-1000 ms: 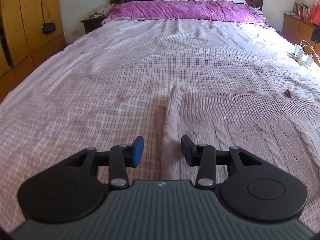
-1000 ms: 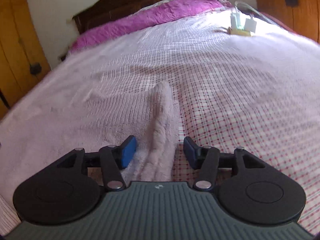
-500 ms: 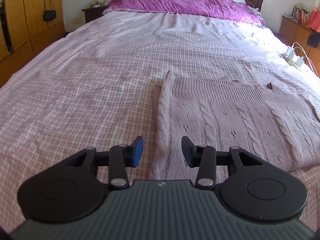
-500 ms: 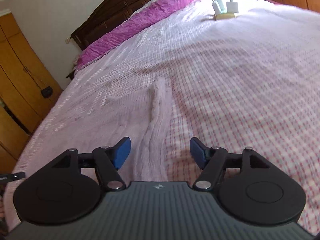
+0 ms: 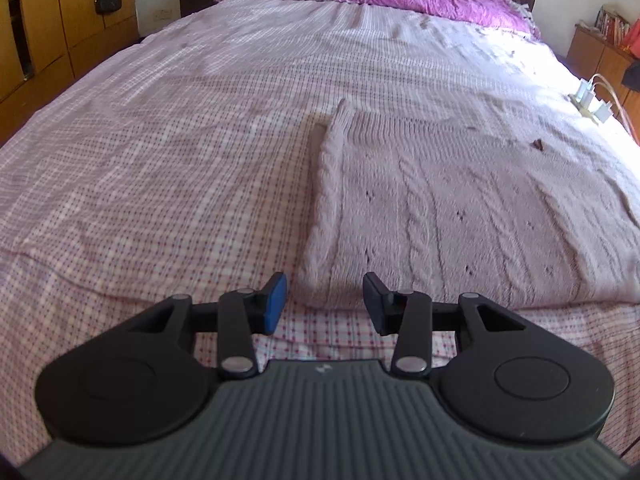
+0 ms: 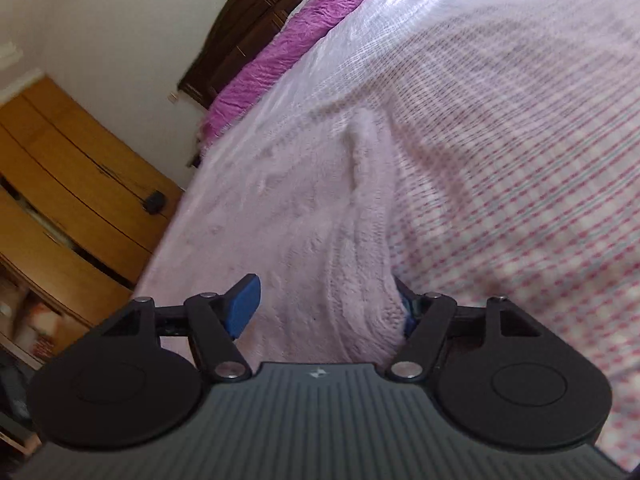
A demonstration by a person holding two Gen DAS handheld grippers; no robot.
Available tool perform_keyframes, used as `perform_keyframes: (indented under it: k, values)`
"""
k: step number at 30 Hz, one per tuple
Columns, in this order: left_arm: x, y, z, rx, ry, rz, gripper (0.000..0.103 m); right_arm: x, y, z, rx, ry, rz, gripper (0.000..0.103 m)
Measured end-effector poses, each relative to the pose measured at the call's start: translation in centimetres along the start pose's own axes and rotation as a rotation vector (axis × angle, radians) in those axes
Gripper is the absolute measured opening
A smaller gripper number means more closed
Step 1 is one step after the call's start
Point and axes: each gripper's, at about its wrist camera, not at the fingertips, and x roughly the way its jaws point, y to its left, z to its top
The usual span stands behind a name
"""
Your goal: Fold small clothes
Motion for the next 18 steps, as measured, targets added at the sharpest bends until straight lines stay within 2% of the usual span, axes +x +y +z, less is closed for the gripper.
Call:
perform_keyframes:
  k: [4,14,17,18]
  values:
    - [0.1,-0.1,-0.3,-0.006,0.018,0.005,0.044,1.3,0.0,-0.2,-0.012,-0.027,0.013,0.073]
    - [0.4,-0.4,-0.4,0.015,0.029,0.029,0.044,1.1,-0.1,-0.6,-0.058,-0.036,0.019,0.073]
    - [0.3,-0.6,-0.4,0.016,0.035,0.038,0.044,0.7,-0.8,-0.3,0.014,-0.059,0.036,0.071]
    - [0.2,-0.7,-0.4,0.014,0.035,0.039,0.044,0.6,-1.1,-0.1,0.065,-0.068,0.041,0.067]
